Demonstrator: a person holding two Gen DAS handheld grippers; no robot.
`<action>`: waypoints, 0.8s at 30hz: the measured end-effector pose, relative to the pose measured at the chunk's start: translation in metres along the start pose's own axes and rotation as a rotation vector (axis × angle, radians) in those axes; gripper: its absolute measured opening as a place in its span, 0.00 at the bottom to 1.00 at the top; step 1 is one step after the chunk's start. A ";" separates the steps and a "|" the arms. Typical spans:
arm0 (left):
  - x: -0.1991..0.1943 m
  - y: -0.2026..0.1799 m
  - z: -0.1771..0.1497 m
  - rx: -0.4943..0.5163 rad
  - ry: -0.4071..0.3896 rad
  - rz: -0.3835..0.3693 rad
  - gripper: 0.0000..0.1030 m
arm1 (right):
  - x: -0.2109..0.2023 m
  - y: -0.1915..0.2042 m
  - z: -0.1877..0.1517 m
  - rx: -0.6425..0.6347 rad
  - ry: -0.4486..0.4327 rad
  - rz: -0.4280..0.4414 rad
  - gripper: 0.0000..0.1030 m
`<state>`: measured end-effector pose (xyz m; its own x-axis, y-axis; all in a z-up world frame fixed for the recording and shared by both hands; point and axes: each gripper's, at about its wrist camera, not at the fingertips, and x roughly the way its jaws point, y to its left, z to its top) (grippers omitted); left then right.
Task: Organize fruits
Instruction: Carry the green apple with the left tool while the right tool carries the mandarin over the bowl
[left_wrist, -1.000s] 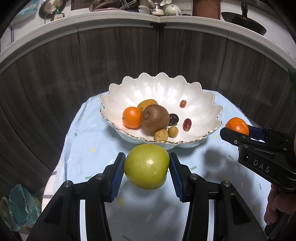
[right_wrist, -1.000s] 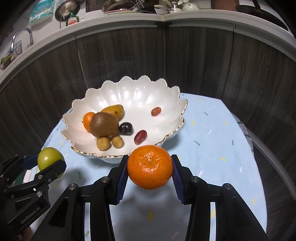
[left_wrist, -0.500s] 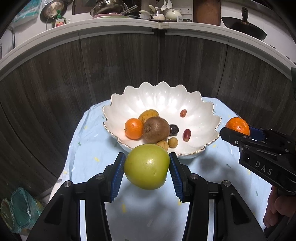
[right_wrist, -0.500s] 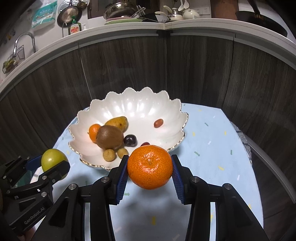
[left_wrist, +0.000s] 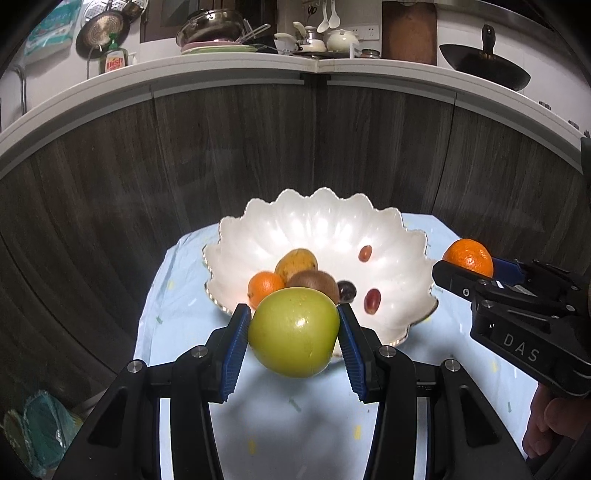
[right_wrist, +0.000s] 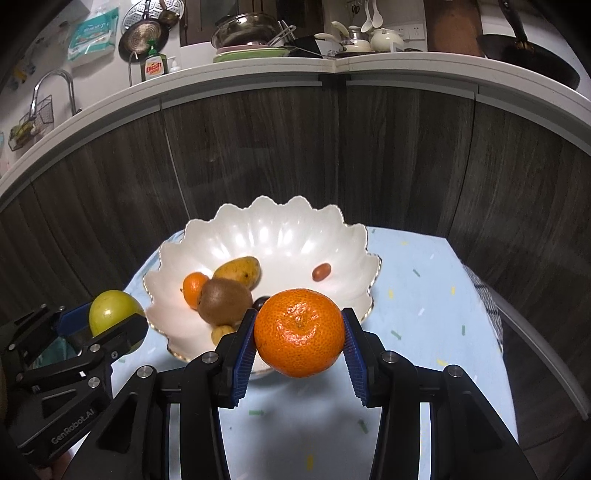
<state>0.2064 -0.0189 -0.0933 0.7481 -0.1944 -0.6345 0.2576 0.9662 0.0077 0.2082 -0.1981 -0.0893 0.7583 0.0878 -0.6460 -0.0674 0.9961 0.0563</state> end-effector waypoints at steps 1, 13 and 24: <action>0.000 0.000 0.002 0.001 -0.002 -0.001 0.45 | 0.001 0.000 0.002 -0.001 -0.003 -0.001 0.44; 0.021 0.006 0.028 0.007 -0.025 0.005 0.45 | 0.018 -0.004 0.027 -0.014 -0.020 -0.008 0.44; 0.051 0.015 0.032 0.000 0.016 0.011 0.45 | 0.046 -0.005 0.034 -0.018 0.008 -0.001 0.43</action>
<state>0.2679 -0.0201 -0.1006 0.7410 -0.1811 -0.6466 0.2497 0.9682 0.0151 0.2654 -0.1989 -0.0935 0.7530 0.0868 -0.6522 -0.0785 0.9960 0.0419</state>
